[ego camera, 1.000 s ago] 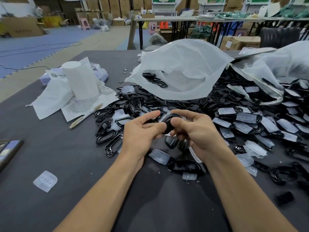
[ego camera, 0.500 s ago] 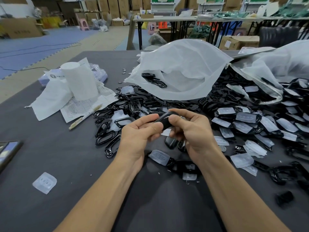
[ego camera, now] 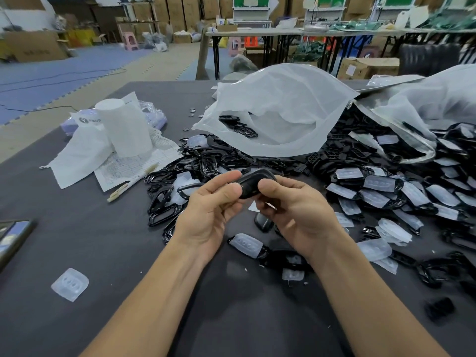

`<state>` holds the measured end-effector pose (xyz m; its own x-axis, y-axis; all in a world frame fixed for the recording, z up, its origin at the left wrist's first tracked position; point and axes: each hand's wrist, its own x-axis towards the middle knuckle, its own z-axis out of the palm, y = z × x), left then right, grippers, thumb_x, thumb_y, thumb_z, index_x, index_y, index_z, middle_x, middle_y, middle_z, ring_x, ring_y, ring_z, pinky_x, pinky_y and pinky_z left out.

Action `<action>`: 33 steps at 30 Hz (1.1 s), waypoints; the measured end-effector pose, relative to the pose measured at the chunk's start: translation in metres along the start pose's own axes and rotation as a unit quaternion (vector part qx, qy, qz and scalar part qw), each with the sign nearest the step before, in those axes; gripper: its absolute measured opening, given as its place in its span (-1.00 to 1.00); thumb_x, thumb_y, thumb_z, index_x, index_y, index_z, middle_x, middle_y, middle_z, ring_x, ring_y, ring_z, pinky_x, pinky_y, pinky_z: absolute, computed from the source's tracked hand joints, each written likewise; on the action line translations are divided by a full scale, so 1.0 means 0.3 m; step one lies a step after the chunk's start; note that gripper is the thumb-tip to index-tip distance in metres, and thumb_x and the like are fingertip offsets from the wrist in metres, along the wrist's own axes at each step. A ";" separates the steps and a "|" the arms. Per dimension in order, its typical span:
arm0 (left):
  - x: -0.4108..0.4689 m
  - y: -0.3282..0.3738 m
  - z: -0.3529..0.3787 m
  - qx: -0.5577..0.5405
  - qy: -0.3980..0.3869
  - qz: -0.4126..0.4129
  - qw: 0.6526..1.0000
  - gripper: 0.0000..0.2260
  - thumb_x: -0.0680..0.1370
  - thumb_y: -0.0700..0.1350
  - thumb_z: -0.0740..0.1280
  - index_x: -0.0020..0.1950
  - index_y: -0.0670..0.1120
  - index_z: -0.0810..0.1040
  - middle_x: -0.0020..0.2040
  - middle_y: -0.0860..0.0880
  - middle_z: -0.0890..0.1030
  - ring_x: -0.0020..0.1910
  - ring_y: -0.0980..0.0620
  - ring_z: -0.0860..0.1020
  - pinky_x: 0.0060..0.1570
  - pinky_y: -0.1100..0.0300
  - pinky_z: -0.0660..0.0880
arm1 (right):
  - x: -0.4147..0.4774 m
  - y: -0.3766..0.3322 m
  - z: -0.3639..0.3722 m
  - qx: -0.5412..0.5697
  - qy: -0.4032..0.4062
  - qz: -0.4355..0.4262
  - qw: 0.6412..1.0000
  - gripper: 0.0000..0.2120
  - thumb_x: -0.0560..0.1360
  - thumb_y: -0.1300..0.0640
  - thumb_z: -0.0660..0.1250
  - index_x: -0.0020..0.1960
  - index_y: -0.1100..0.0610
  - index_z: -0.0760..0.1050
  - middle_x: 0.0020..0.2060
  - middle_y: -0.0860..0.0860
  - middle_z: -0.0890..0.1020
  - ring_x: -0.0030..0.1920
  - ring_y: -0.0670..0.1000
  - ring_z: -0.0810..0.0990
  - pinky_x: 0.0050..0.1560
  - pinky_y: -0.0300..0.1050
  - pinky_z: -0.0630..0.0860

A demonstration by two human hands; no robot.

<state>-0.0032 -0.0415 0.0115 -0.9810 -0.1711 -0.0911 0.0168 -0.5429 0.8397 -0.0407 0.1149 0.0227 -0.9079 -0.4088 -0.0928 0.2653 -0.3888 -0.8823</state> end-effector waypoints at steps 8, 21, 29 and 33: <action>-0.003 -0.039 0.030 0.079 0.072 -0.069 0.992 -0.72 0.63 0.01 0.38 -0.11 -0.19 0.65 -0.43 0.00 0.63 -0.50 0.14 0.60 -0.46 0.34 0.52 | 0.014 0.010 -0.023 -0.374 0.096 -0.247 0.889 -0.79 0.39 0.33 0.59 -0.16 0.02 0.77 -0.17 -0.07 0.72 -0.11 -0.02 0.64 -0.03 -0.10 0.54; 0.049 -0.012 -0.029 0.118 0.208 0.006 0.971 -0.81 0.55 -0.39 0.36 -0.19 -0.20 0.69 -0.22 -0.17 0.73 -0.39 0.01 0.67 -0.53 0.28 0.52 | 0.019 0.017 -0.062 -0.538 0.220 -0.185 0.793 -0.82 0.53 0.18 0.44 0.02 -0.07 0.74 0.00 -0.02 0.69 -0.03 -0.03 0.64 0.17 0.01 0.60; 0.053 -0.028 -0.039 0.169 0.188 0.032 0.967 -0.78 0.51 -0.39 0.36 -0.24 -0.19 0.74 -0.20 -0.21 0.74 -0.35 -0.03 0.67 -0.41 0.19 0.60 | 0.044 0.043 -0.021 -0.667 0.136 -0.082 0.728 -0.91 0.46 -0.08 0.49 -0.12 -0.09 0.72 -0.13 -0.15 0.65 0.10 0.05 0.56 0.26 0.03 0.49; 0.048 -0.027 -0.039 0.183 0.180 0.033 0.966 -0.74 0.51 -0.37 0.36 -0.26 -0.12 0.75 -0.22 -0.17 0.75 -0.35 -0.01 0.68 -0.41 0.19 0.59 | 0.054 0.052 -0.030 -0.558 0.199 -0.138 0.794 -0.83 0.51 0.07 0.46 -0.25 -0.05 0.70 -0.27 -0.14 0.65 -0.10 -0.07 0.60 -0.02 -0.11 0.51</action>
<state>-0.0151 -0.0491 -0.0028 -0.8483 -0.5058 -0.1564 -0.0581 -0.2048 0.9771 -0.0541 0.1097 0.0033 -0.9712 -0.0563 0.2315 -0.2123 0.6457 -0.7335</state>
